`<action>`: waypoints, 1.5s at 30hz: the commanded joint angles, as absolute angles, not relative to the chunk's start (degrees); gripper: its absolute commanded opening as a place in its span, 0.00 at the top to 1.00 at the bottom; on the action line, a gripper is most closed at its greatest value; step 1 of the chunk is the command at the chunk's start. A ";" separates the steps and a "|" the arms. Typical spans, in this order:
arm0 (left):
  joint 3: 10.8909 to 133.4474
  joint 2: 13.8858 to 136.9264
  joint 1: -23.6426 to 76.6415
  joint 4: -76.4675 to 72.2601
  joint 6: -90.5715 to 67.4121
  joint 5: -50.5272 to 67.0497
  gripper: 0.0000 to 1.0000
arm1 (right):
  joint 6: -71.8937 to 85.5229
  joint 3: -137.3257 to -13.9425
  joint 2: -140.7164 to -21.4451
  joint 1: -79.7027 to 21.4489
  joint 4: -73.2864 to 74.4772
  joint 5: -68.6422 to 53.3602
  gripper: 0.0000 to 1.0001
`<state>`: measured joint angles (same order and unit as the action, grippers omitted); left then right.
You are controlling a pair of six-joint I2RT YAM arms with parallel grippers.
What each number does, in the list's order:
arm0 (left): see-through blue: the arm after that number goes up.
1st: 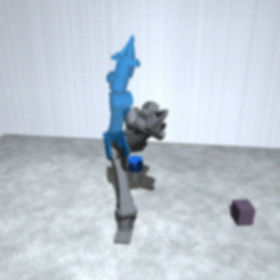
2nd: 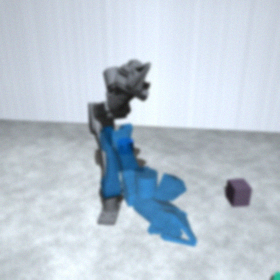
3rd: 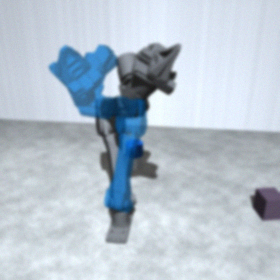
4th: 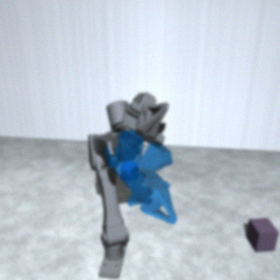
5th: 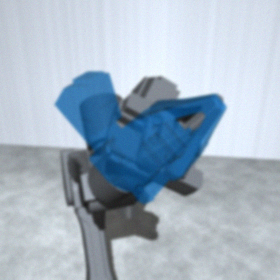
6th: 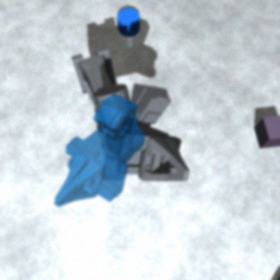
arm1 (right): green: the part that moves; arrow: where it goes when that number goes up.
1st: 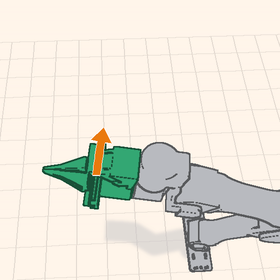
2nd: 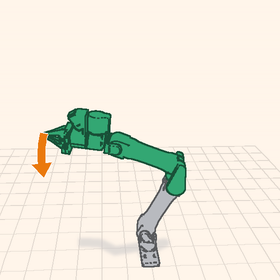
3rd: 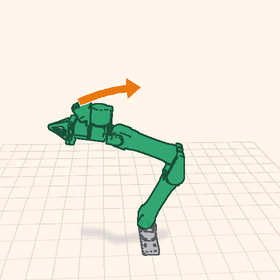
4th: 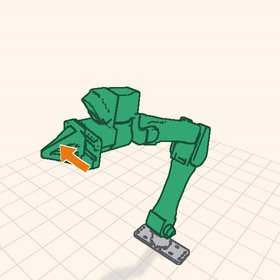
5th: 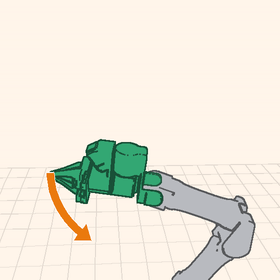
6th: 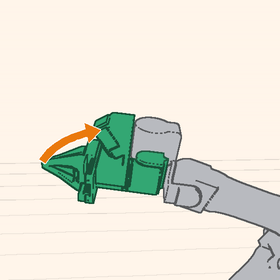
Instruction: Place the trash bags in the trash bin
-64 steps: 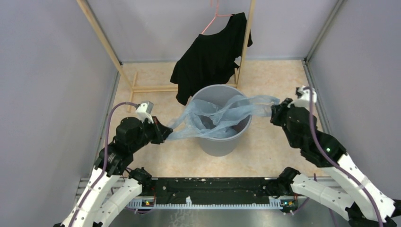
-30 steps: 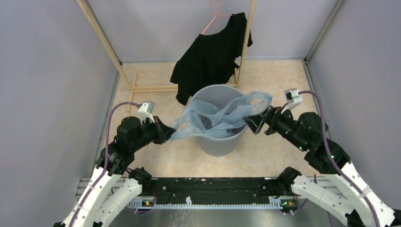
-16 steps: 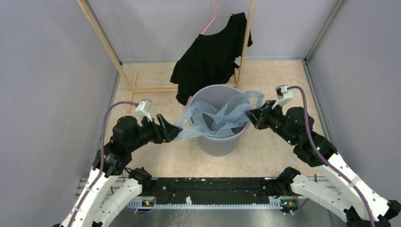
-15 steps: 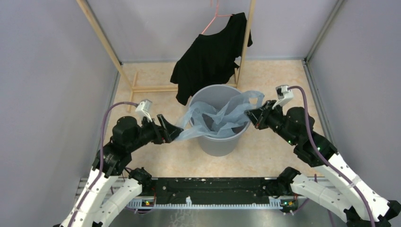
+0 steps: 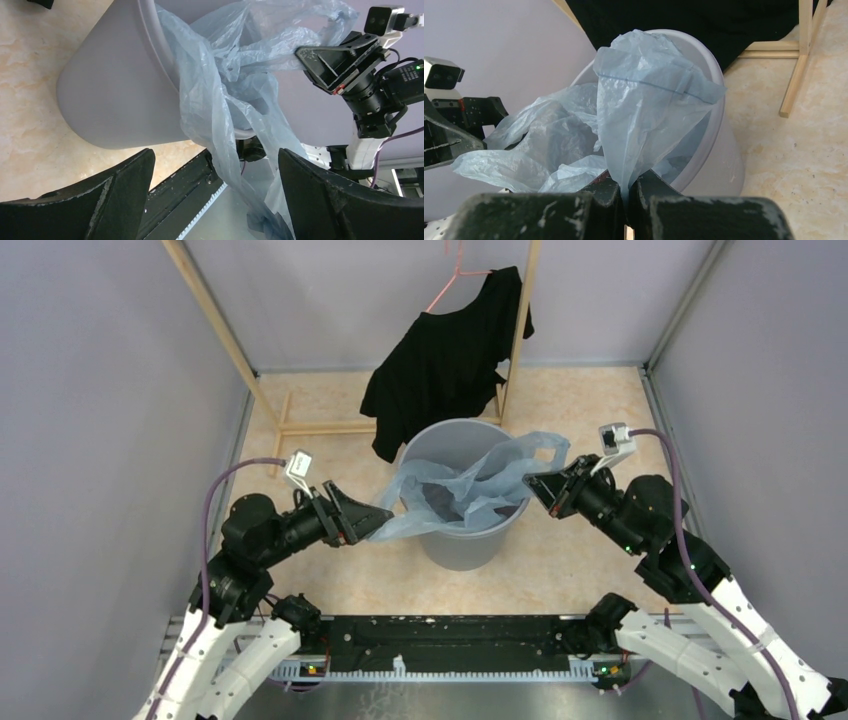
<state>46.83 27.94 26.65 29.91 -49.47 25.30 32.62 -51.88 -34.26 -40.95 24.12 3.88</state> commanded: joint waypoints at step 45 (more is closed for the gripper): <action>42.25 27.34 26.55 45.61 -38.01 30.90 1.00 | 40.69 -61.98 -30.74 -40.52 56.10 16.58 1.00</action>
<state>42.85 26.98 26.65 38.74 -40.86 37.82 37.52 -63.18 -31.66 -40.95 49.50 13.80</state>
